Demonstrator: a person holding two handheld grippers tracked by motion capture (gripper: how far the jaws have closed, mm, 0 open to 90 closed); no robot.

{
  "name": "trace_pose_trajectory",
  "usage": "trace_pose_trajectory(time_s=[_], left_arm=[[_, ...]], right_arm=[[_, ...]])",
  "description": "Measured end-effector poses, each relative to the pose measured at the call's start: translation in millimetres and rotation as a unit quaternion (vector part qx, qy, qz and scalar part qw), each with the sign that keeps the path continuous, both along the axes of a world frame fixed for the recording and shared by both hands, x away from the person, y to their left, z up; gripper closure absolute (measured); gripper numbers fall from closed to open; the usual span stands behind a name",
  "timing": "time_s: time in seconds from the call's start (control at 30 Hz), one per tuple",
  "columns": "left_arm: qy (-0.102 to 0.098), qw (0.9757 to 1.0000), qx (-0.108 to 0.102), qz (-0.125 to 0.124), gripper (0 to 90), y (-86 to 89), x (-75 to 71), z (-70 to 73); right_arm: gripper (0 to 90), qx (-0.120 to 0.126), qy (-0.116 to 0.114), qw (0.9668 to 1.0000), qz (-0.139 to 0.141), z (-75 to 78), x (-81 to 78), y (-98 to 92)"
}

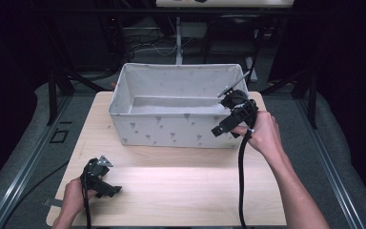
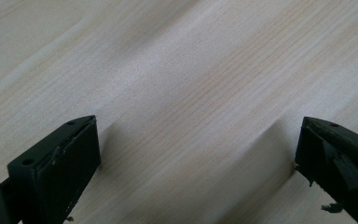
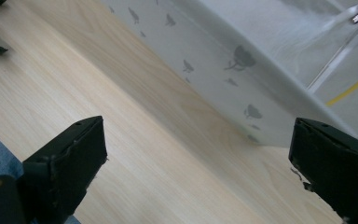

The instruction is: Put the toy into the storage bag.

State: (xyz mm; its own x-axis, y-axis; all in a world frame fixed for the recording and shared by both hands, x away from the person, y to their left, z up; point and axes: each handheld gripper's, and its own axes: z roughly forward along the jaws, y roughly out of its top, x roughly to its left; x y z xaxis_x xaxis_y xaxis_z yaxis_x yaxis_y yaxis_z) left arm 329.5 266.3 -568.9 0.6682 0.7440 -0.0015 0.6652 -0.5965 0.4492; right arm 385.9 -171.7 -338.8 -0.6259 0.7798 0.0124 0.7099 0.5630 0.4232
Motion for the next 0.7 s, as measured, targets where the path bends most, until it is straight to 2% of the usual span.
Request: trace_pose_trajectory(time_s=[0.23,0.27,0.3,0.33,0.37,0.4,0.43,0.47,0.5,0.53,0.63,0.7], left_arm=[[-0.001,1.0,0.0,-0.001,0.0,-0.1,0.0,0.1],[-0.001,1.0,0.0,-0.002,0.0,-0.5,-0.2,0.0],[-0.001,1.0,0.0,-0.002,0.0,-0.5,-0.2,0.0],[0.0,1.0,0.001,-0.002,0.0,-0.6,0.2,-0.4],[0.0,1.0,0.001,-0.002,0.0,-0.6,0.2,-0.4],[0.001,1.0,0.001,-0.001,0.0,-0.5,0.1,-0.6],[0.001,1.0,0.001,-0.001,0.0,-0.5,0.1,-0.6],[0.001,1.0,0.002,-0.001,0.0,-0.5,0.2,-0.6],[0.001,1.0,0.001,-0.003,0.0,-0.4,0.1,-0.5],[0.001,1.0,0.002,-0.002,0.0,-0.6,0.0,-0.6],[0.003,1.0,0.004,-0.003,0.0,-0.8,0.4,-1.4],[0.003,1.0,0.004,-0.004,0.0,-0.8,0.3,-1.6]], right_arm=[[0.0,0.004,0.001,1.0,0.007,-21.2,-10.7,1.2],[0.0,0.014,-0.009,0.9997,0.017,-31.0,-17.8,3.2],[0.0,0.014,-0.009,0.9997,0.017,-31.0,-17.8,3.2],[0.0,0.017,-0.008,0.9995,0.026,-40.6,-23.7,6.1],[0.0,0.017,-0.008,0.9995,0.026,-40.6,-23.7,6.1],[0.0,0.015,-0.005,0.9993,0.033,-53.1,-30.2,9.2],[0.0,0.015,-0.005,0.9993,0.033,-53.1,-30.2,9.2],[0.0,0.012,0.001,0.9993,0.037,-66.1,-35.2,11.7],[0.0,0.012,0.001,0.9993,0.037,-66.1,-35.2,11.7],[0.0,0.009,0.007,0.9991,0.041,-78.9,-39.3,13.6],[0.0,0.008,0.009,0.9989,0.045,-87.6,-42.2,15.0],[0.0,-0.002,0.006,0.9987,0.05,-96.1,-46.1,17.0]])
